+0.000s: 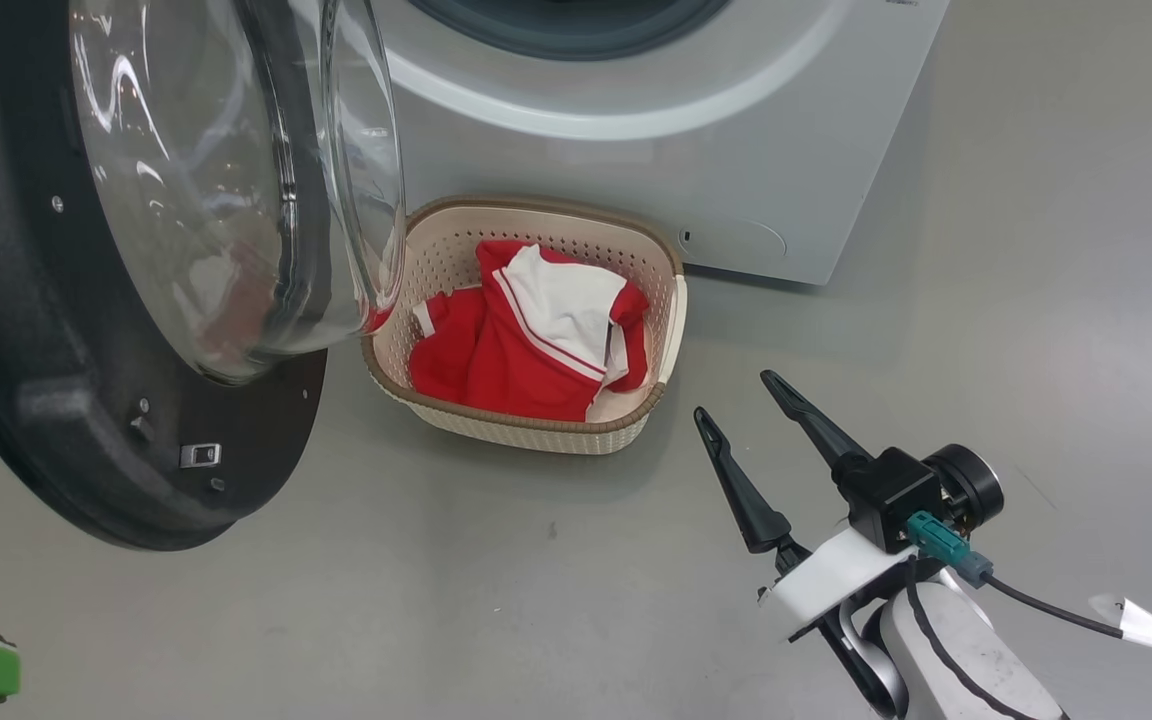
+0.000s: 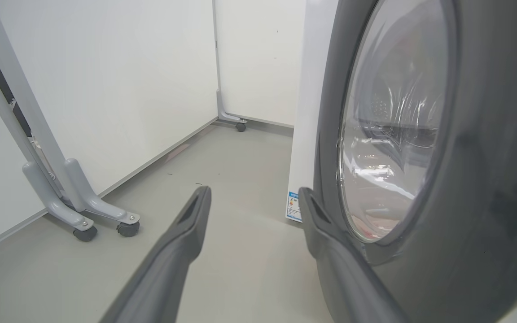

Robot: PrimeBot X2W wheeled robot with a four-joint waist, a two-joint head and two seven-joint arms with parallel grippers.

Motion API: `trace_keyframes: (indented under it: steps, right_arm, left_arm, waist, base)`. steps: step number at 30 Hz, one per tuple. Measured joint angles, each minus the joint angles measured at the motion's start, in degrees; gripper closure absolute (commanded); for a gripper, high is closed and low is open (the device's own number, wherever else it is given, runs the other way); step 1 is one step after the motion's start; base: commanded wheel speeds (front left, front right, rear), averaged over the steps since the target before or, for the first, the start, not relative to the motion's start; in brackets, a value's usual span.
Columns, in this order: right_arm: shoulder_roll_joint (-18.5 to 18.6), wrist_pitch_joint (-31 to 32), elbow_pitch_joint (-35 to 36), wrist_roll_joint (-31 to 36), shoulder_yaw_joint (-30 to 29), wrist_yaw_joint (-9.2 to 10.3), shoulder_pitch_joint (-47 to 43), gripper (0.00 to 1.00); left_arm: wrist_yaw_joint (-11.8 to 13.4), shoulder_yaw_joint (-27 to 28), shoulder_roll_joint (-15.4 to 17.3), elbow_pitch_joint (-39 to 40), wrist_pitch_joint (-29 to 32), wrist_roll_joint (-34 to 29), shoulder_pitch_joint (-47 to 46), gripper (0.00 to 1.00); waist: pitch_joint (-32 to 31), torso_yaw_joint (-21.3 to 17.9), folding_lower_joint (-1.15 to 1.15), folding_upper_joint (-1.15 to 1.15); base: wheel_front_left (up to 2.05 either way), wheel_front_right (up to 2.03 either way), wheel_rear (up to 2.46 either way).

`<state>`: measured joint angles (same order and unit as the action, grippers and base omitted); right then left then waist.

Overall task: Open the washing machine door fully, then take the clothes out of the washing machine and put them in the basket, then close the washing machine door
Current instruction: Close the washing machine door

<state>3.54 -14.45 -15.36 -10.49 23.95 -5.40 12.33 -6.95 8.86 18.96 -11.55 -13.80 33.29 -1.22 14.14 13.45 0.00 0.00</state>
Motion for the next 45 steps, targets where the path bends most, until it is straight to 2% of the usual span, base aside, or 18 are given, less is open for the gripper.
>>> trace_keyframes:
  steps: [26, 27, 28, 29, 41, 45]
  right_arm:
    - [0.0, 0.0, 0.2, -0.1, -0.1, 0.03, 0.0, 0.00]
    - [0.0, 0.0, 0.2, -0.1, -0.1, 0.03, 0.0, 0.00]
    - [0.0, 0.0, 0.2, -0.1, -0.1, 0.03, 0.0, 0.00]
    - [0.0, 0.0, 0.2, -0.1, -0.1, 0.03, 0.0, 0.00]
    - [0.0, 0.0, 0.2, -0.4, 0.0, 0.10, 0.0, 0.00]
    - [0.0, 0.0, 0.1, -0.4, 0.0, 0.10, 0.0, 0.00]
  left_arm:
    - [0.0, -0.8, 0.8, -1.7, -0.5, 0.0, -0.9, 0.00]
    - [0.0, -0.9, 0.8, -1.7, -0.5, 0.1, -1.1, 0.36]
    - [0.0, -1.0, 0.8, -1.7, -0.5, 0.1, -1.1, 0.81]
    - [0.0, -1.1, 0.9, -1.7, -0.5, 0.1, -1.2, 1.00]
    - [0.0, -1.7, 1.8, -1.6, -0.5, 0.7, -1.2, 1.00]
    - [0.0, -2.0, 1.6, -2.0, -0.5, 5.2, -1.5, 1.00]
  waist:
    - [0.5, 0.1, 0.00, 0.00]
    - [0.5, 0.1, 0.00, 0.00]
    - [0.5, 0.1, 0.00, 0.00]
    - [0.5, 0.1, 0.00, 0.00]
    - [0.6, 0.1, 0.00, 0.00]
    - [0.6, 0.1, 0.00, 0.00]
  base:
    - [0.00, 0.00, 0.00]
    - [0.00, 0.00, 0.00]
    - [0.00, 0.00, 0.00]
    - [0.00, 0.00, 0.00]
    - [0.00, 0.00, 0.00]
    - [0.00, 0.00, 0.00]
